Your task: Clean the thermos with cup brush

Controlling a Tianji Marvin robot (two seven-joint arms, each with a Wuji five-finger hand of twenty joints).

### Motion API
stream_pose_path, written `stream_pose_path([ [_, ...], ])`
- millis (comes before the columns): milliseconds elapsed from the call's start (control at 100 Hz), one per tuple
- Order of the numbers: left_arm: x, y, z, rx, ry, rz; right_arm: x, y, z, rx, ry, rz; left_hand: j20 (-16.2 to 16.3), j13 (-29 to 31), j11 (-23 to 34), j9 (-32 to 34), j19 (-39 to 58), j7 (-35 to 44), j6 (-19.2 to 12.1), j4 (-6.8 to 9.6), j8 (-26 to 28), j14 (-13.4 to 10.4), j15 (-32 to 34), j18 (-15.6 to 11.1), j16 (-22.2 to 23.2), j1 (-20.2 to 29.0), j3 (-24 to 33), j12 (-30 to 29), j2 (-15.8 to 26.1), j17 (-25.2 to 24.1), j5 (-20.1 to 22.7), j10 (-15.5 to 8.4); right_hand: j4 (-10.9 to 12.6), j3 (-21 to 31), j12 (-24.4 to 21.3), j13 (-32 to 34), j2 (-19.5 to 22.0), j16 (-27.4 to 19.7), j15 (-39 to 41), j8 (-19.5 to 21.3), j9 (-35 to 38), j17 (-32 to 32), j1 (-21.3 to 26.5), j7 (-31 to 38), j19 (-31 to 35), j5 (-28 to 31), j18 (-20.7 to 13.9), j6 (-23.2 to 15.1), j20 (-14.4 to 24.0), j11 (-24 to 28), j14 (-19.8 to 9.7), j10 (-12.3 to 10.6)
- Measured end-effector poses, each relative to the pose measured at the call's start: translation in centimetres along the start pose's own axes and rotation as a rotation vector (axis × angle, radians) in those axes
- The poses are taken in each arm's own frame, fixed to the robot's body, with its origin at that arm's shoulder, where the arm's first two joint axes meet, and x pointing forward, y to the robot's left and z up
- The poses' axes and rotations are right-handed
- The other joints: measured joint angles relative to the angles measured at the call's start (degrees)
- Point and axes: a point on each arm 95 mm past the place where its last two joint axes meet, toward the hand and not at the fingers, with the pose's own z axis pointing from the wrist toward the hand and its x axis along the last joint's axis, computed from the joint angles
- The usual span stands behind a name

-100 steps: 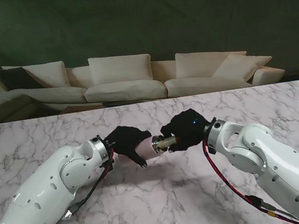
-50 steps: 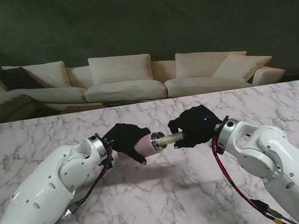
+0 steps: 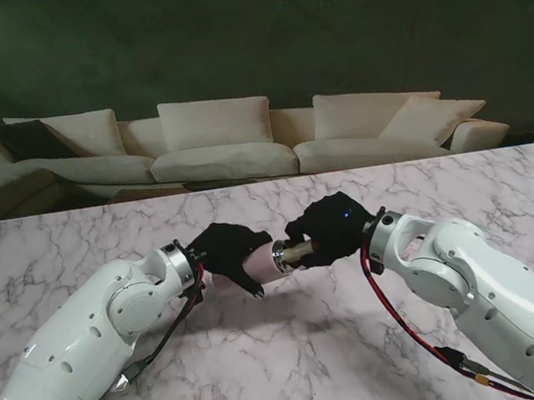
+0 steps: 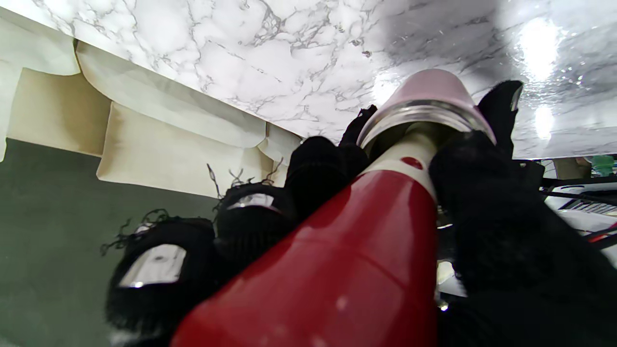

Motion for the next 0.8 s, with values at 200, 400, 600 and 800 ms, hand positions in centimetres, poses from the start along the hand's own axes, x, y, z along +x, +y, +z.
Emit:
stream_pose_path([
  [200,-0.1,-0.5,-0.1,0.008,-0.001,0.003,-0.1,0.7,-0.8,-0.016,-0.017,0.0,0.0,0.0,0.0,0.0,0.01,0.0,0.0,0.0,0.0,0.0,0.0,0.0,0.0,0.0,0.0,0.0,0.0,0.0,0.0,0.0,0.0,-0.01,0.09,0.0,0.0,0.0,0.0,0.38,0.0,0.01,0.0,0.01,0.01,0.0,0.01,-0.02,0.0,0.0,0.0,0.0],
  [400,0.0,-0.5,-0.2,0.01,-0.002,0.008,-0.2,1.3,-2.0,-0.027,-0.037,-0.013,0.0,0.0,0.0,0.0,0.01,0.0,0.0,0.0,0.0,0.0,0.0,0.0,0.0,0.0,0.0,0.0,0.0,0.0,0.0,0.0,-0.01,-0.01,0.16,0.0,0.0,0.0,0.02,1.18,0.0,0.05,0.0,0.01,0.02,0.0,0.01,-0.06,0.0,0.0,0.0,0.0],
  [600,-0.1,-0.3,-0.1,0.007,-0.002,0.007,-0.3,0.9,-1.9,-0.012,-0.04,0.011,0.0,0.0,0.0,0.0,0.01,0.0,0.0,0.0,0.0,0.0,0.0,0.0,0.0,0.0,0.0,0.0,0.0,0.0,0.0,0.0,-0.02,-0.02,1.24,0.0,0.0,0.0,0.27,2.49,0.07,0.32,0.0,0.01,1.63,0.03,-0.44,-0.1,0.09,0.04,0.01,0.0],
  [800,-0.2,0.2,-0.2,-0.002,-0.005,0.001,-0.4,0.2,-0.8,0.031,-0.02,0.032,0.0,0.0,0.0,0.0,0.01,0.0,0.0,0.0,0.0,-0.01,0.0,0.0,0.0,0.0,0.0,0.0,0.0,0.0,0.0,0.0,-0.04,-0.02,2.88,0.0,0.0,1.4,0.33,4.03,0.26,0.69,0.0,0.01,2.87,0.03,-1.2,-0.1,1.92,0.64,0.02,0.0],
])
